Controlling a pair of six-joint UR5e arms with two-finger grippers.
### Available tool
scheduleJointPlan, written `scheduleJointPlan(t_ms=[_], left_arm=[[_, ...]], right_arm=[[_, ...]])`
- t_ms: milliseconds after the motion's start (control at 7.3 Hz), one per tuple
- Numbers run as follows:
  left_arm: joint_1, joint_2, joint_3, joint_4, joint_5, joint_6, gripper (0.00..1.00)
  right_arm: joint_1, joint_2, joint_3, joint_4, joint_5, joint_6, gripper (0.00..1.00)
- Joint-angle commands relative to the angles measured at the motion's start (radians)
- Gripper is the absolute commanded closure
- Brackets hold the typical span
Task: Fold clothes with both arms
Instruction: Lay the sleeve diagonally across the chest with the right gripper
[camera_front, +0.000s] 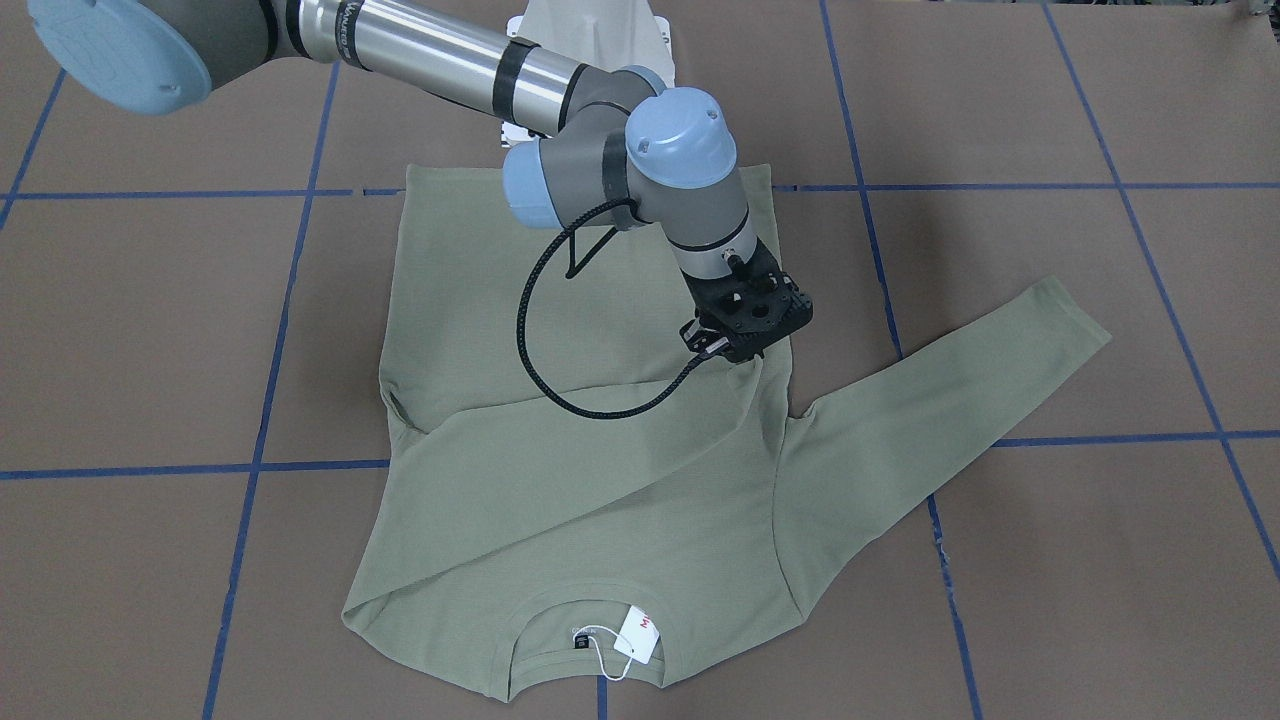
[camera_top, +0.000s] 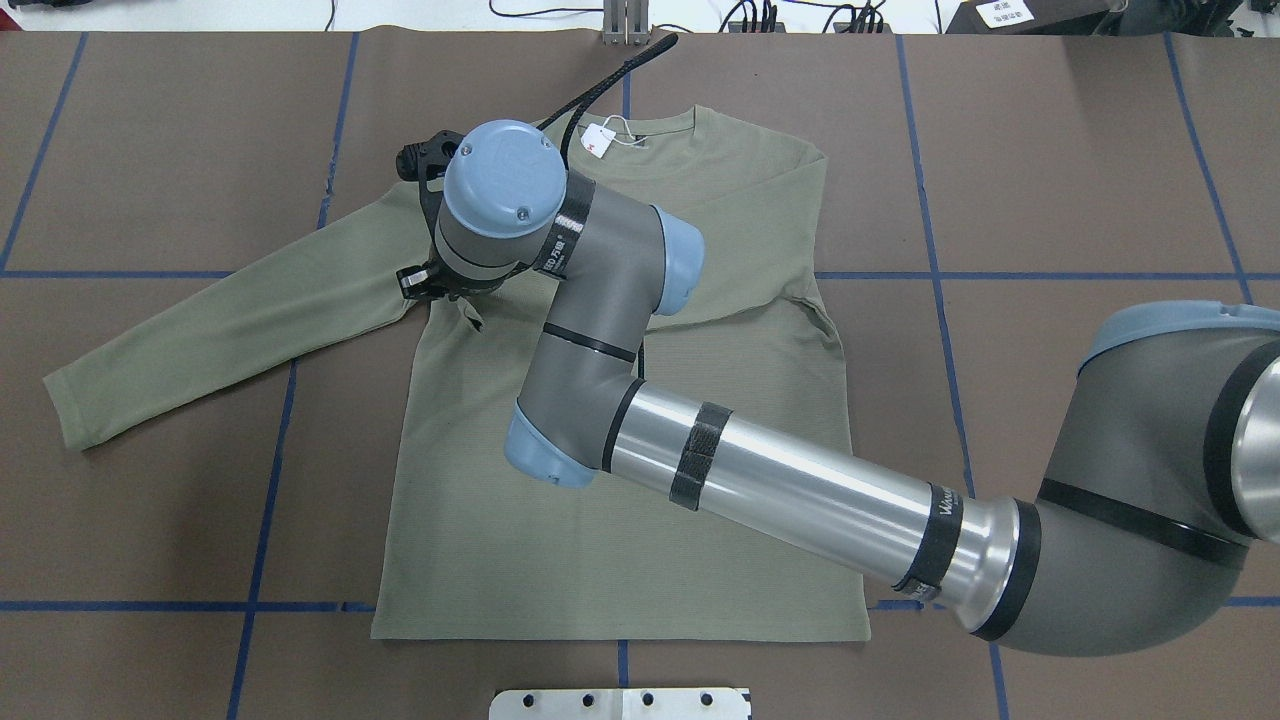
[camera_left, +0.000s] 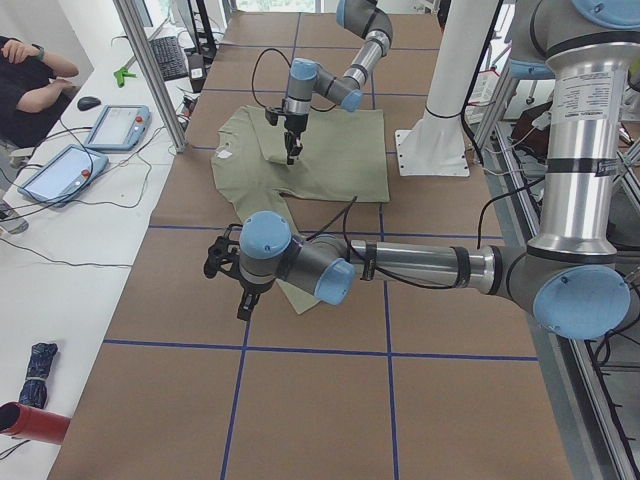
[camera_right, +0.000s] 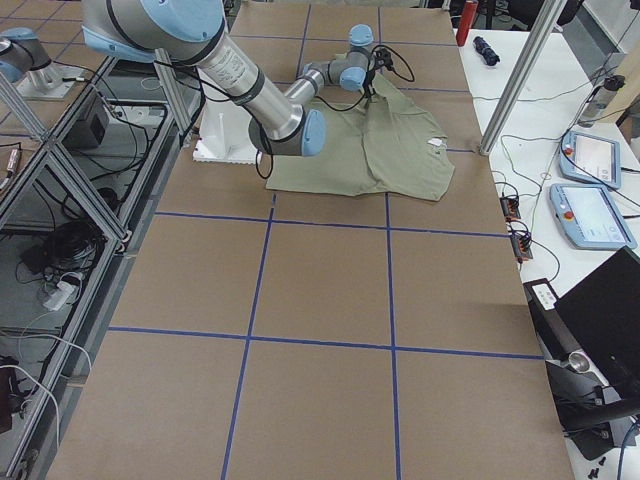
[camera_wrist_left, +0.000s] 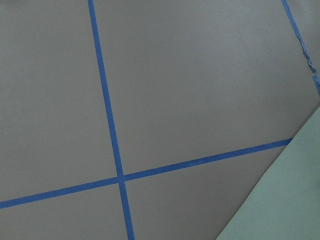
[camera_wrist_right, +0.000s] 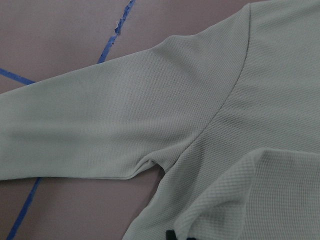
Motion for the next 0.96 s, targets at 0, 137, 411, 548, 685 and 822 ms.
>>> scheduleJointPlan(t_ms=[0,137,411,548,685,822], left_arm=[[0.000,-0.004,0.000,0.000,0.000,-0.002,0.00],[0.002,-0.005,0.002,0.000,0.002,0.000,0.00],[0.002,-0.005,0.008,-0.002,0.000,0.000,0.00],[0.002,-0.005,0.011,-0.002,0.002,-0.002,0.00],[0.002,-0.005,0.009,-0.002,0.003,-0.002,0.00],[0.003,-0.010,0.008,-0.003,0.011,-0.023,0.00]], right_arm=[[-0.020,0.001,-0.038,0.100,-0.038,0.005,0.94],[-0.032,0.004,-0.044,0.166,-0.085,0.043,0.29],[-0.091,0.016,-0.046,0.256,-0.240,0.215,0.00],[-0.092,0.016,-0.046,0.256,-0.244,0.225,0.00],[-0.092,0.016,-0.044,0.253,-0.245,0.321,0.00],[-0.089,0.010,-0.035,0.242,-0.242,0.397,0.00]])
